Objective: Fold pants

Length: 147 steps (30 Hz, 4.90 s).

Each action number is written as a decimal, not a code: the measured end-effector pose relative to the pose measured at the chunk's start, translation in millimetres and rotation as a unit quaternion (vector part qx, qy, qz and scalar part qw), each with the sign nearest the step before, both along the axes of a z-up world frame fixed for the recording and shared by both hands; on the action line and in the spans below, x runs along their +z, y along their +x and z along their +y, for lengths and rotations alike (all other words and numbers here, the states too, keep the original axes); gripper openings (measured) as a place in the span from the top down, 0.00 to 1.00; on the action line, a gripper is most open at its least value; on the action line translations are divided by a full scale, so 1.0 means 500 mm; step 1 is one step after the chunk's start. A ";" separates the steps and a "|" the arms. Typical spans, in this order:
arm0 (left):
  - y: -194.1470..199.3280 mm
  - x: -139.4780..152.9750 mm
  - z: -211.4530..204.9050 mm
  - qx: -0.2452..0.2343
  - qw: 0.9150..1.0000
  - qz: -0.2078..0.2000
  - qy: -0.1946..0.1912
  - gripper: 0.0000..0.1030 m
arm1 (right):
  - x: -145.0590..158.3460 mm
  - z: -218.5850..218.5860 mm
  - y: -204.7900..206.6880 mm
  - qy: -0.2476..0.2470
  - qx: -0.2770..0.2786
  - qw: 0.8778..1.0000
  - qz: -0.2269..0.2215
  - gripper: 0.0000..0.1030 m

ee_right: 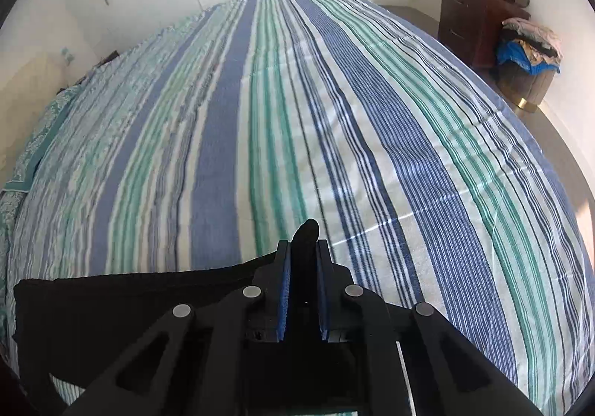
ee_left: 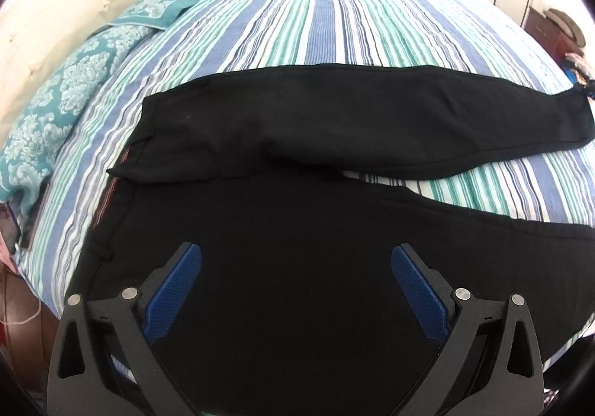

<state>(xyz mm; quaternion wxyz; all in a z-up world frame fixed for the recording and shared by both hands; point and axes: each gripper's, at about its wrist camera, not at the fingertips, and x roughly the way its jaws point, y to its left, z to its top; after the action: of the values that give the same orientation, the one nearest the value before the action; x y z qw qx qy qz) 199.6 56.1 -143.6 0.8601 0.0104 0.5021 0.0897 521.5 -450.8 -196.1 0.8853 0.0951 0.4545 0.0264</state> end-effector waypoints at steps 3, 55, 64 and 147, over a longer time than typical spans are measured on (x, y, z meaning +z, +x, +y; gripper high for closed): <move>-0.008 0.019 -0.008 -0.006 1.000 -0.013 -0.006 0.01 | 0.100 0.068 -0.143 0.005 0.061 0.997 -0.045 0.88; 0.464 -0.066 0.098 0.119 0.943 0.045 -0.309 0.94 | 0.073 0.091 -0.738 0.022 -0.080 0.987 -0.139 0.88; 0.077 0.158 0.111 0.016 0.972 -0.089 -0.217 0.94 | 0.167 0.114 -0.688 -0.121 0.087 0.968 -0.201 0.87; 0.124 0.141 0.226 0.064 0.923 -0.101 -0.365 0.97 | 0.124 -0.069 -0.730 0.141 -0.114 0.979 -0.096 0.87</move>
<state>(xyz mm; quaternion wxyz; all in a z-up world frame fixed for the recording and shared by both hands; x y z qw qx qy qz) 261.4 169.0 -73.0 0.8429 -0.3458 0.4099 -0.0442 156.6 -485.4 -134.0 0.8997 0.2667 0.3454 -0.0019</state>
